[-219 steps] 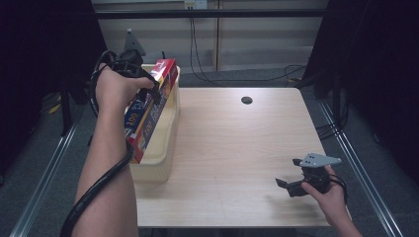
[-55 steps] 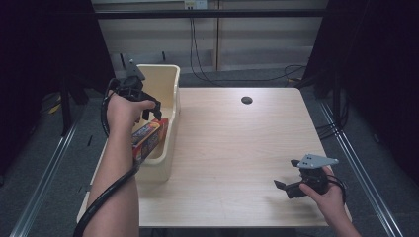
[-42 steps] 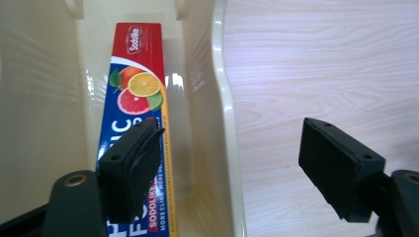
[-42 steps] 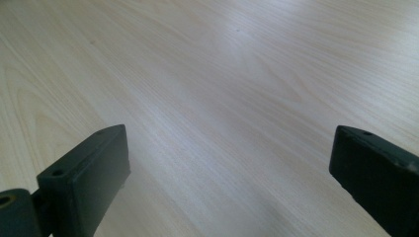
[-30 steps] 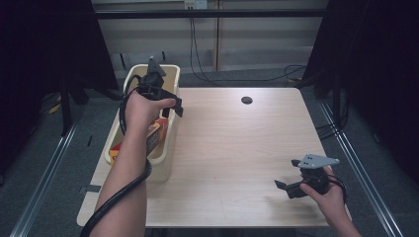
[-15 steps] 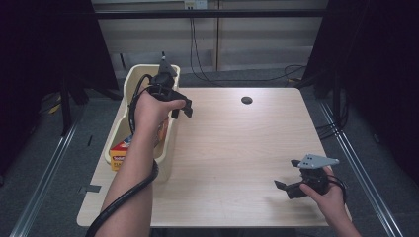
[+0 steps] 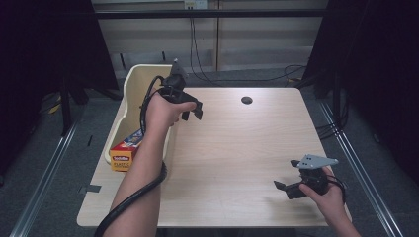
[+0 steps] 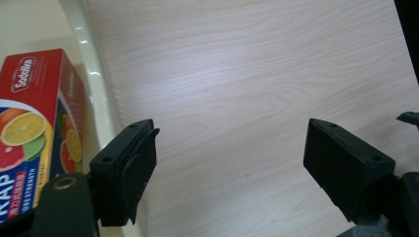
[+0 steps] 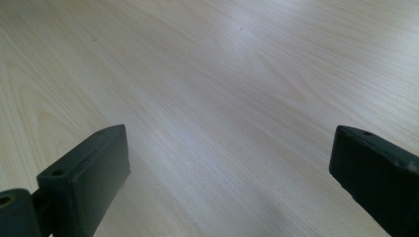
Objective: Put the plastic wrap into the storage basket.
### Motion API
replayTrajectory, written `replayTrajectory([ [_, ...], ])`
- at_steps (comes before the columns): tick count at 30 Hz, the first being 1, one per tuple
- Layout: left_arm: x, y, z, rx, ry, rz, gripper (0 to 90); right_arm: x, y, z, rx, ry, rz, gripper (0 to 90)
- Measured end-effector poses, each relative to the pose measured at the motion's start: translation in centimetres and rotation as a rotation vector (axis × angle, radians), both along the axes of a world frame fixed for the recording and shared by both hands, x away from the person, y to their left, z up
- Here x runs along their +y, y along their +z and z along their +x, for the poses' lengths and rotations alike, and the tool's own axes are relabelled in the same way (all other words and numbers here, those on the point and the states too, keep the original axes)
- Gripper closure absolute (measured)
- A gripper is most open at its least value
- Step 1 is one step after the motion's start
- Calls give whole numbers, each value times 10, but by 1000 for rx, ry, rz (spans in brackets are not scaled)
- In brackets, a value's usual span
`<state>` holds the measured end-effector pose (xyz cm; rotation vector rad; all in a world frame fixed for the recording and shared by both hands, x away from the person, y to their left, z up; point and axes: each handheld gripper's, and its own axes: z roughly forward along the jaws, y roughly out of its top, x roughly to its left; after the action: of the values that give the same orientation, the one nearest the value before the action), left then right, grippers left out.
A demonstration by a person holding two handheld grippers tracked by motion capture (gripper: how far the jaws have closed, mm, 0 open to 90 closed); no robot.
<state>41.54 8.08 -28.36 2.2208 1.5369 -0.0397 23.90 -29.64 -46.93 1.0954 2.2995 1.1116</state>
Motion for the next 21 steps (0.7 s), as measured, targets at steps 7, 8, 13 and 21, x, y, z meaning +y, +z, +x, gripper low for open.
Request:
replayTrajectory([
  [7,-13,-6,-1,2,-45,-13,196,0,0,0,-2,-7,-1,19],
  [8,-15,-7,-2,2,-51,-16,196,-1,0,0,-7,-6,-2,19],
  [13,-22,-11,-2,4,-68,-19,194,-1,0,0,-6,-2,-1,19],
  [21,-29,-20,-5,4,-109,-33,192,-1,0,0,-9,-4,0,19],
])
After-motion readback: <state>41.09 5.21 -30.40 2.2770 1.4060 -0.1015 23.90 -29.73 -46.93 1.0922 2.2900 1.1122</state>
